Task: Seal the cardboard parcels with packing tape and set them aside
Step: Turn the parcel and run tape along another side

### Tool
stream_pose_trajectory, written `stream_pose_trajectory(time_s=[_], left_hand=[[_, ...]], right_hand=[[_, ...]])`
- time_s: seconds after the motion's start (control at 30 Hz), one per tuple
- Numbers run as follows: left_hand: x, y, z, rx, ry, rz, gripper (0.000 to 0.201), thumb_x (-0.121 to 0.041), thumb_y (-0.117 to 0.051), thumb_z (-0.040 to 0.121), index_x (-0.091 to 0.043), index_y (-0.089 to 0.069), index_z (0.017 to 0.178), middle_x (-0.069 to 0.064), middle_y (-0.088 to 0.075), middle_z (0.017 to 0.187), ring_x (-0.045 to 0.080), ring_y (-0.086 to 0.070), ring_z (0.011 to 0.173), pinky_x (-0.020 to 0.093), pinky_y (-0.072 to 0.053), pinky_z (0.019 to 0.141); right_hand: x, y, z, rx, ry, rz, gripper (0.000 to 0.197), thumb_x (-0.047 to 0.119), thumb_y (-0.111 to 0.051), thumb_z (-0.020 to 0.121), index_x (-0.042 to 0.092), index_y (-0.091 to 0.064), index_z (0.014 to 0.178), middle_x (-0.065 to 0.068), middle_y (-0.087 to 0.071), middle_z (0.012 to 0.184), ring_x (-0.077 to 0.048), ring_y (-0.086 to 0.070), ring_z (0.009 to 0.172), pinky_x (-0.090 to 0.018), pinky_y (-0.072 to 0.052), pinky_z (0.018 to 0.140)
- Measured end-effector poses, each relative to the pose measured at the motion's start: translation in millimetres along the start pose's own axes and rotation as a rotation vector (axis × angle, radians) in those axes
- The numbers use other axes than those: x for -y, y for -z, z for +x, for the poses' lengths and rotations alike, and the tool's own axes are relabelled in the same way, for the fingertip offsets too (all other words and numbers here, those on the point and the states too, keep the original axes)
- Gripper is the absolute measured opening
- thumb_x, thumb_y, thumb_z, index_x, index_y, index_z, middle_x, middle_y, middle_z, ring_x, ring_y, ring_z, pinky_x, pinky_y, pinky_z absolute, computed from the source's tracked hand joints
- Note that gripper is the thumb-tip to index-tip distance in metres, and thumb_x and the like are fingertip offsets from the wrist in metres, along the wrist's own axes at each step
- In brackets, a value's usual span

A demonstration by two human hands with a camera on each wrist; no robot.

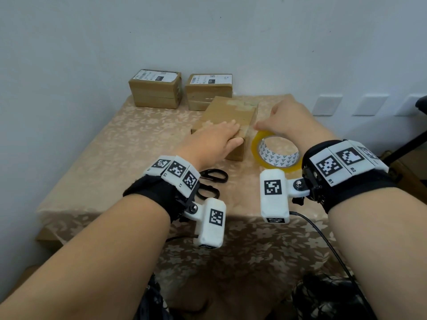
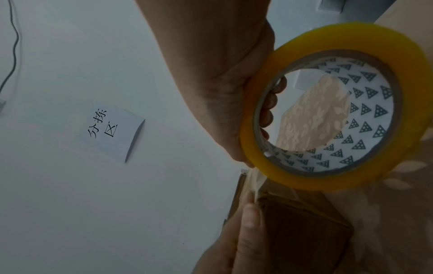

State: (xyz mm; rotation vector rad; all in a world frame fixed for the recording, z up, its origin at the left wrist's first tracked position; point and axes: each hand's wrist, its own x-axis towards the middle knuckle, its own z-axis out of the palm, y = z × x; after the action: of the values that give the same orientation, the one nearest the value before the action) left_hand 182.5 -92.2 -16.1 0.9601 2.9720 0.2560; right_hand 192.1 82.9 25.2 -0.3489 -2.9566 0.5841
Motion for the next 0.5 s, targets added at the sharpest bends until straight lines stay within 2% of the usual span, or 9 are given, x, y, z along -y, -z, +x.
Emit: stream_pose_trajectory(time_s=[0.07, 0.2, 0.3, 0.37, 0.4, 0.47, 0.5], left_hand=[[5.3, -2.5, 2.8, 0.015, 0.034, 0.091, 0.062, -0.048, -0.024, 0.1, -0.012, -0.02, 0.15, 0.006, -0.017, 0.158, 0.019, -0.017, 0.145, 0.037, -0.009, 0.119], [-7.1, -9.8, 9.4, -0.02, 0.175, 0.168, 0.08, -0.062, -0.02, 0.094, -0.004, -0.022, 0.148, 0.013, -0.022, 0.155, 0.026, -0.021, 0.143, 0.037, -0.017, 0.118], [-12.9, -10.5, 14.7, -0.044, 0.235, 0.188, 0.077, -0.06, -0.018, 0.095, -0.003, -0.026, 0.146, 0.015, -0.029, 0.152, 0.028, -0.027, 0.14, 0.038, -0.023, 0.114], [-12.4, -8.1, 16.8, -0.031, 0.216, 0.165, 0.072, -0.056, -0.021, 0.097, -0.003, -0.025, 0.146, 0.016, -0.027, 0.153, 0.028, -0.026, 0.141, 0.038, -0.022, 0.114], [-11.2, -6.3, 16.7, -0.022, 0.19, 0.14, 0.07, -0.054, -0.023, 0.098, -0.003, -0.026, 0.146, 0.015, -0.026, 0.154, 0.027, -0.025, 0.141, 0.037, -0.021, 0.114], [-4.8, -2.4, 14.5, -0.015, 0.093, 0.048, 0.063, -0.048, -0.03, 0.099, -0.006, -0.027, 0.147, 0.013, -0.024, 0.155, 0.025, -0.023, 0.142, 0.036, -0.016, 0.115], [0.7, -0.6, 13.0, -0.003, 0.042, -0.022, 0.06, -0.044, -0.033, 0.1, -0.01, -0.027, 0.148, 0.01, -0.022, 0.156, 0.023, -0.02, 0.144, 0.035, -0.012, 0.116]], right_hand=[[-0.5, 2.5, -2.9, 0.011, 0.016, 0.006, 0.038, 0.044, -0.068, 0.079, 0.01, -0.055, 0.067, -0.004, -0.057, 0.069, -0.018, -0.054, 0.065, -0.03, -0.04, 0.062], [-10.2, 9.1, -9.8, 0.05, 0.048, 0.119, 0.042, 0.044, -0.054, 0.091, 0.007, -0.065, 0.075, -0.008, -0.068, 0.072, -0.023, -0.063, 0.072, -0.031, -0.045, 0.069], [-22.2, 11.9, -15.3, 0.086, 0.039, 0.298, 0.039, 0.04, -0.054, 0.092, 0.011, -0.057, 0.067, -0.005, -0.063, 0.065, -0.02, -0.06, 0.063, -0.028, -0.04, 0.062], [-26.4, 13.0, -18.7, 0.093, 0.033, 0.363, 0.037, 0.039, -0.057, 0.091, 0.012, -0.052, 0.066, -0.005, -0.053, 0.063, -0.022, -0.05, 0.058, -0.027, -0.037, 0.061], [-27.1, 13.5, -19.9, 0.099, 0.029, 0.384, 0.033, 0.039, -0.058, 0.09, 0.013, -0.053, 0.071, -0.007, -0.049, 0.067, -0.022, -0.048, 0.062, -0.029, -0.036, 0.062], [-27.1, 13.9, -22.4, 0.133, 0.015, 0.405, 0.031, 0.041, -0.059, 0.09, 0.011, -0.057, 0.081, -0.009, -0.048, 0.076, -0.023, -0.046, 0.069, -0.036, -0.042, 0.065], [-27.6, 13.8, -22.7, 0.152, 0.005, 0.421, 0.036, 0.042, -0.059, 0.09, 0.006, -0.06, 0.085, -0.01, -0.05, 0.079, -0.025, -0.049, 0.071, -0.04, -0.047, 0.069]])
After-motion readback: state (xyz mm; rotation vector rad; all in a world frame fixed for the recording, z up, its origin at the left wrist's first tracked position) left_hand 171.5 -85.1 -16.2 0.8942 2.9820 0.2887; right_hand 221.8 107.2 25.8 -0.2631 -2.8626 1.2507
